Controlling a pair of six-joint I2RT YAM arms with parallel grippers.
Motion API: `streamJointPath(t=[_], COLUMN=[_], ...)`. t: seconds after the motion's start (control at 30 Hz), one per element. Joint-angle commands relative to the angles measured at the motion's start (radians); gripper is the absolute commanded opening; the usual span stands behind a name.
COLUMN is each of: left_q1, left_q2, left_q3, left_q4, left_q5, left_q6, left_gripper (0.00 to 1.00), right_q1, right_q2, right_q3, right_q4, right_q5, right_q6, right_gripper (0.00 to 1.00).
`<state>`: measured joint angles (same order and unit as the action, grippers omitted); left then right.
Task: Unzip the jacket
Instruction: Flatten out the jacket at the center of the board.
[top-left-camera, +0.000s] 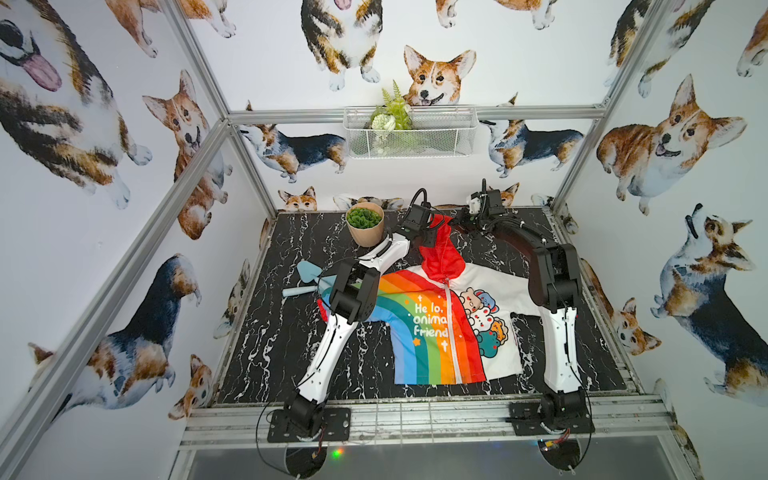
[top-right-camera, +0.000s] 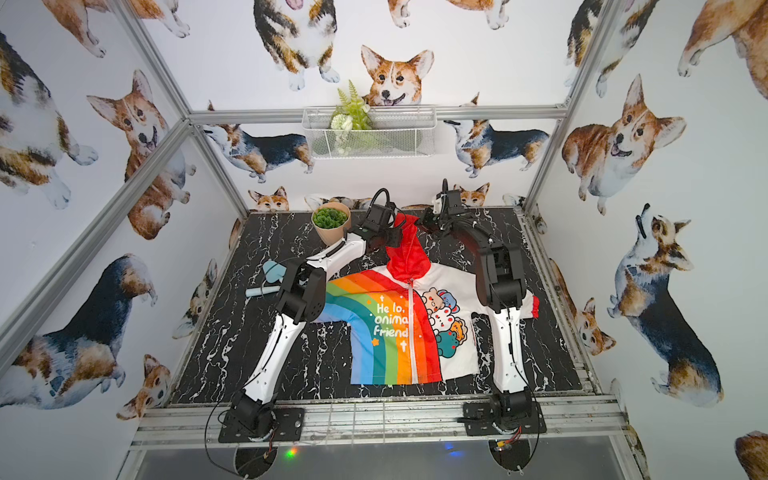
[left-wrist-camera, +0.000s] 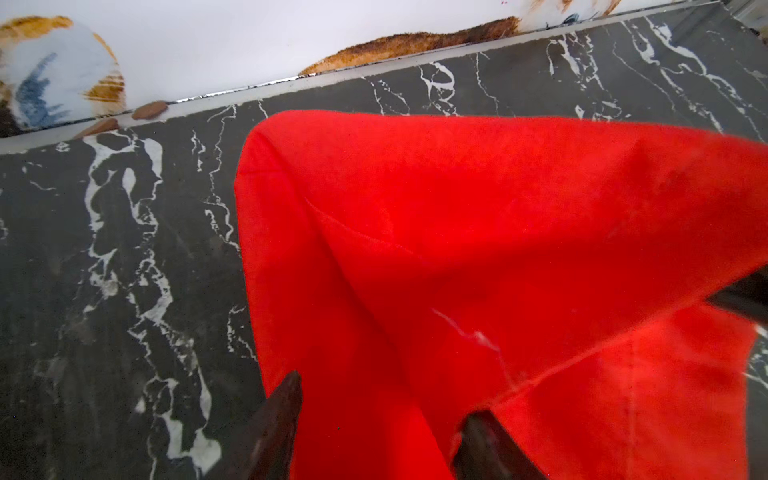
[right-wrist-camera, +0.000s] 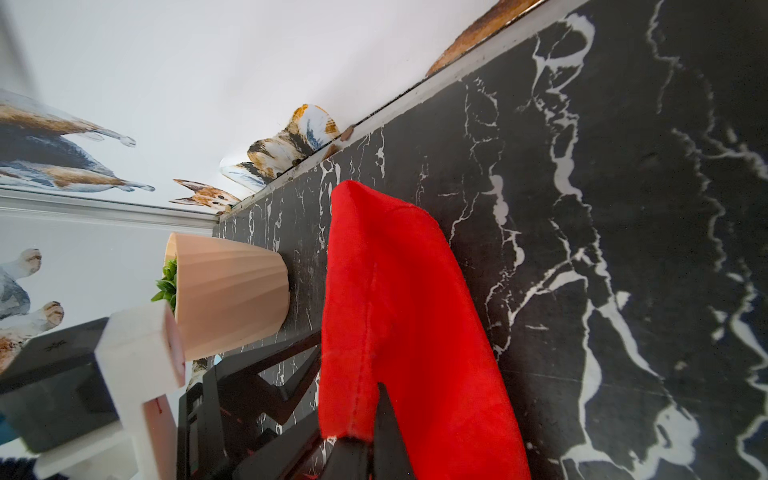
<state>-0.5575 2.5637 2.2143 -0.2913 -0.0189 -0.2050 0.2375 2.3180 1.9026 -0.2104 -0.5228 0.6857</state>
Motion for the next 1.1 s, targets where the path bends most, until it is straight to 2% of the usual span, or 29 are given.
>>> streamJointPath(t=[0.0, 0.27, 0.33, 0.77, 1.07], left_q1=[0.0, 0.001, 0.001, 0.001, 0.001], left_q2=[-0.008, -0.025, -0.034, -0.177, -0.194], left_q3=[0.008, 0.017, 0.018, -0.001, 0.002], left_q4=[-0.02, -0.024, -0.025, -0.048, -0.07], left_q5=[-0.033, 0.0, 0.004, 0.008, 0.013], left_q6=[0.011, 0.002, 0.001, 0.047, 0.085], left_gripper=[0.46, 0.07, 0.0, 0.0, 0.0], right_q1=[0.0, 0.0, 0.0, 0.0, -0.001], right_q2=[-0.013, -0.02, -0.025, -0.079, -0.08], right_q3=[0.001, 0.01, 0.012, 0.054, 0.087], right_q4=[-0.013, -0.034, -0.041, -0.148, -0.221], right_q5=[0.007, 0.014, 0.019, 0.122, 0.253], right_q6=[0.009, -0.002, -0.009, -0.122, -0.217], right_gripper=[0.0, 0.0, 0.0, 0.0, 0.0])
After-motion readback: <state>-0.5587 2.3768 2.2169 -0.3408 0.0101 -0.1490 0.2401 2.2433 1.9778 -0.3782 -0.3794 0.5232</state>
